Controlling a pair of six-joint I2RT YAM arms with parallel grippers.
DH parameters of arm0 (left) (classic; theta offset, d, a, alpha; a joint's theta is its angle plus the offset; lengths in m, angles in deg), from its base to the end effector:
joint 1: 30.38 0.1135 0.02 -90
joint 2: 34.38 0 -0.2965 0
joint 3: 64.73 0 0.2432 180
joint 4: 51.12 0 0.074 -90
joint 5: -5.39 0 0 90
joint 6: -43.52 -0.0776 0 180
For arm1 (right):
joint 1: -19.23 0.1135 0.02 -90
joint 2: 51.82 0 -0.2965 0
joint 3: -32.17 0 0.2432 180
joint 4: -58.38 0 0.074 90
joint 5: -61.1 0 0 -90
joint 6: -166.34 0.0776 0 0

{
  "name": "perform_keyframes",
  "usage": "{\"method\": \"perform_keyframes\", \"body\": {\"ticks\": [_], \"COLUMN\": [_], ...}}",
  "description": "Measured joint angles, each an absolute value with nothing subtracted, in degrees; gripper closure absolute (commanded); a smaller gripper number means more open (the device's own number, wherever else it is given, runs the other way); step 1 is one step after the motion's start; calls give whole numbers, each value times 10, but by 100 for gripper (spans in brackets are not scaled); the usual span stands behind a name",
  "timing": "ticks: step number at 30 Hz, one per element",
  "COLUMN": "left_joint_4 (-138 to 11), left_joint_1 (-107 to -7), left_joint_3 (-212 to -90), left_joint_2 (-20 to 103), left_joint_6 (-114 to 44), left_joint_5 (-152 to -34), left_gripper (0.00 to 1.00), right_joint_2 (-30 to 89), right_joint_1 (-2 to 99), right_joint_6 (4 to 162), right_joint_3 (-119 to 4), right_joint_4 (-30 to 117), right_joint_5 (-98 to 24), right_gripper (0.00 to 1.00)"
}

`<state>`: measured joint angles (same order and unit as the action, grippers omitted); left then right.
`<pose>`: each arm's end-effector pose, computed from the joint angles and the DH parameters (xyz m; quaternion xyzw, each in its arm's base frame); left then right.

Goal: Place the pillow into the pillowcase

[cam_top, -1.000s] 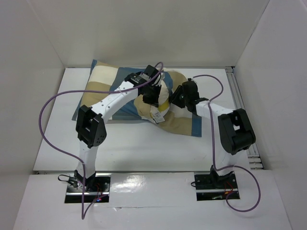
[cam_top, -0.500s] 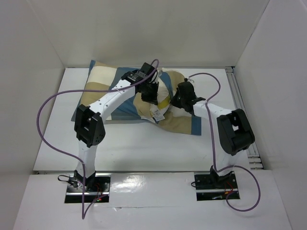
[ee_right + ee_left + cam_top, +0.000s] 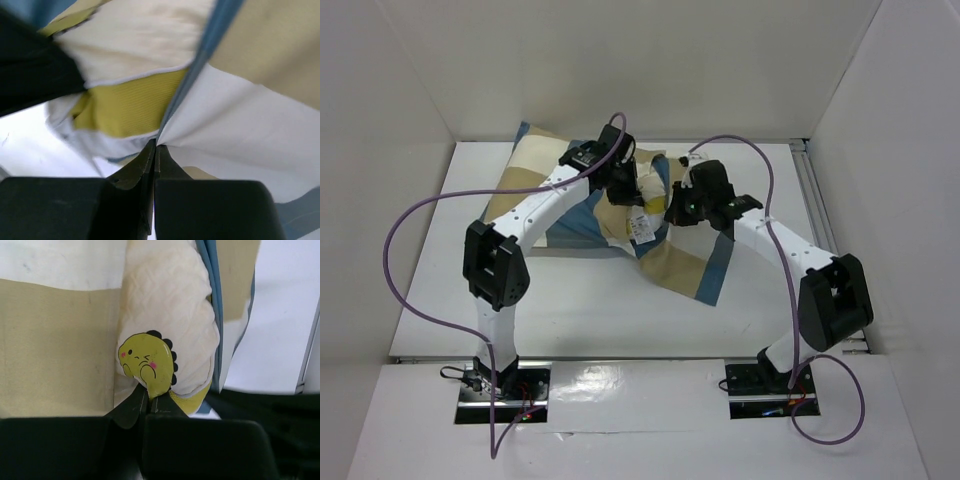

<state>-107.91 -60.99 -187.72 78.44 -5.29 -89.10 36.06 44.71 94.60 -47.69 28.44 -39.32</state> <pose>0.4086 -0.2488 0.3197 -0.0712 0.9259 -0.2460 0.2778 0.3265 0.1711 0.2834 -0.0961 0.8906 0.2385 0.3750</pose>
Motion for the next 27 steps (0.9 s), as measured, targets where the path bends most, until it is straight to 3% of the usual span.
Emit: {"method": "perform_keyframes", "body": {"ticks": [12, 23, 26, 27], "left_joint_4": [-1052, -1027, -1035, -1043], "left_joint_1": [-650, -657, -657, -657], "left_joint_3": [-1864, -1869, -1877, -1881], "left_joint_2": [824, 853, 851, 850], "left_joint_6": [3, 14, -13, -23], "left_joint_5": [-831, -837, -854, -863], "left_gripper": [100, 100, 81, 59], "right_joint_2": [312, 295, 290, 290], "right_joint_1": [470, 470, 470, 469], "right_joint_6": [893, 883, 882, 880], "right_joint_3": [-546, -552, -546, -544], "right_joint_4": [219, 172, 167, 167], "right_joint_5": [-546, -539, -530, -530], "right_gripper": [100, 100, 100, 100]}}
